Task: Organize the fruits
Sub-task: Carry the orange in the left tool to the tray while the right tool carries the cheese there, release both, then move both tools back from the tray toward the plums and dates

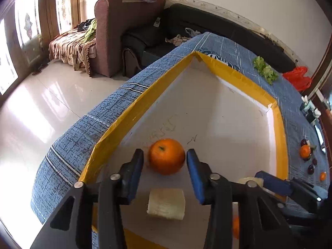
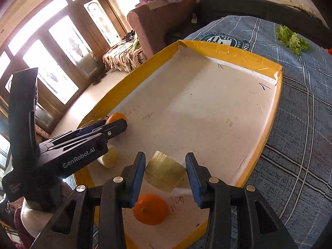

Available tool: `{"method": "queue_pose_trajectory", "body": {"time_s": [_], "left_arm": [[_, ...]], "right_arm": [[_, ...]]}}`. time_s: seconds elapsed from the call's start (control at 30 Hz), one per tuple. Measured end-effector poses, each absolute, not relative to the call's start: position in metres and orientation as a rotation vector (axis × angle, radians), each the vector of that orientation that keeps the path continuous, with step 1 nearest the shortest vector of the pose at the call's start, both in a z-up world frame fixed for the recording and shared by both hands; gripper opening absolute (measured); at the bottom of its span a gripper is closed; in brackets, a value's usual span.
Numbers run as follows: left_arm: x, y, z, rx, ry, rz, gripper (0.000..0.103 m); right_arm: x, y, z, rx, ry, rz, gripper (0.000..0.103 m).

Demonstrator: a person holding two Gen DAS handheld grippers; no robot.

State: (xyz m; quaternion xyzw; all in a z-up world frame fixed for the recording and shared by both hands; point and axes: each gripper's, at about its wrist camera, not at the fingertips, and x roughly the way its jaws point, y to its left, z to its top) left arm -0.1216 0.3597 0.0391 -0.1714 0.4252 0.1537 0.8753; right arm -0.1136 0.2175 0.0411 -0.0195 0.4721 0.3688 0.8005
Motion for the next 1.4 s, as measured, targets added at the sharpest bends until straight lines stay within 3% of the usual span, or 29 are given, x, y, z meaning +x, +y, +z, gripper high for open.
{"method": "queue_pose_trajectory", "body": {"time_s": [0.4, 0.57, 1.4], "left_arm": [[-0.173, 0.356, 0.088, -0.422, 0.741, 0.348, 0.065], [-0.185, 0.333, 0.097, -0.413, 0.732, 0.316, 0.067], [-0.190, 0.204, 0.134, -0.049, 0.678, 0.330, 0.073]], "right_arm": [[-0.125, 0.194, 0.068, 0.009, 0.944, 0.798, 0.047], [-0.135, 0.167, 0.076, 0.030, 0.910, 0.768, 0.050], [-0.144, -0.011, 0.094, 0.234, 0.803, 0.517, 0.050]]}}
